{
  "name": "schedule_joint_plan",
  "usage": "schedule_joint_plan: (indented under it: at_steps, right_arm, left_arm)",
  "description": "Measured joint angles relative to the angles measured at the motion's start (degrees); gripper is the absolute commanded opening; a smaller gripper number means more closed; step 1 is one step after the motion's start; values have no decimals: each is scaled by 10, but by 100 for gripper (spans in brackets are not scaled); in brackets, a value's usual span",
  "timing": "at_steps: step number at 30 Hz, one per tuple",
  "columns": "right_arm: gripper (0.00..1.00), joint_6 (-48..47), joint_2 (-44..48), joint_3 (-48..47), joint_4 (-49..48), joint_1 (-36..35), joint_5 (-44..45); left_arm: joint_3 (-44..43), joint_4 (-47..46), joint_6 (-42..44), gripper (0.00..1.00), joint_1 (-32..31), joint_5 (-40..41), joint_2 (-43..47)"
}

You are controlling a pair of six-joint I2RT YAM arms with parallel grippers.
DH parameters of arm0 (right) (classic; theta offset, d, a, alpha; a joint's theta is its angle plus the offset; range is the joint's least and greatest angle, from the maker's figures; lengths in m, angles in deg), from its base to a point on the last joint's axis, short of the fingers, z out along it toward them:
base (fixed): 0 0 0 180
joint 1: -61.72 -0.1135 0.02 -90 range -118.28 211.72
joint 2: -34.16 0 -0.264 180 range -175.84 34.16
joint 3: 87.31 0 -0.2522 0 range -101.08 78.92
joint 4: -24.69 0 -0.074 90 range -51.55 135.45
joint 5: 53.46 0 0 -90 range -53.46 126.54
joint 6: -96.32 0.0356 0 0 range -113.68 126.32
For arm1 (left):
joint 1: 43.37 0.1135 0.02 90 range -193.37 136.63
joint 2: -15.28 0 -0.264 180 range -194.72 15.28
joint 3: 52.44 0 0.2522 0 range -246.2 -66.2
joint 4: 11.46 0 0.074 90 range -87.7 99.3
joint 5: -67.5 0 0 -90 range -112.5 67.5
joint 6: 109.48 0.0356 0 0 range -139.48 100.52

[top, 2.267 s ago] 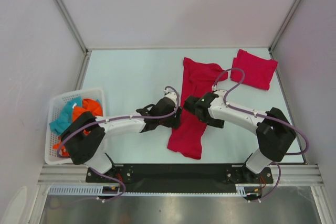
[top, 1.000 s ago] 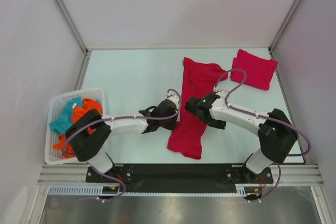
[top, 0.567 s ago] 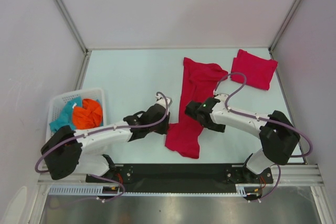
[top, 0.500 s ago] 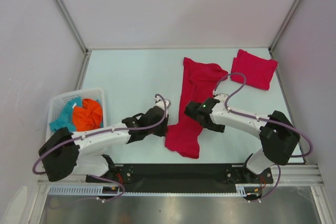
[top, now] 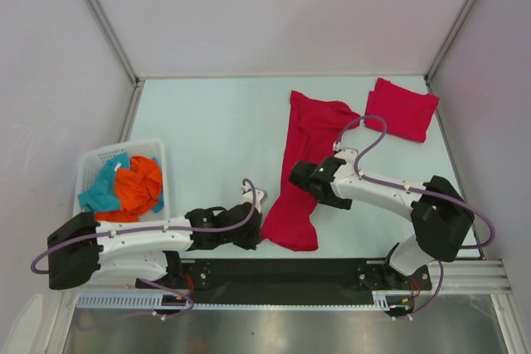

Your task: Fold and stack the t-shirts

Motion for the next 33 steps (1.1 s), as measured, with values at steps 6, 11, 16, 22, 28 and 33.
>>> schedule_joint_plan:
  at_steps: [6,11,16,22,28,33]
  right_arm:
    - [42,0,0,0,-5,-7,0]
    - [43,0,0,0,-6,-14,-3]
    - [43,5,0,0,-6,-22,-12]
    - [46,14,0,1,-5,-43,-26]
    - [52,31,0,0,2,-90,-49]
    - [53,53,-5,-6,3,-155,-77]
  left_arm:
    - [0,22,-36,0,-54,1,16]
    - [-6,46,-48,26,-70,6,9]
    - [-28,109,-57,90,-74,41,12]
    - [-70,163,-64,98,-75,99,16]
    - [-83,171,-73,99,-75,132,-17]
    - [-83,157,-73,99,-73,144,-35]
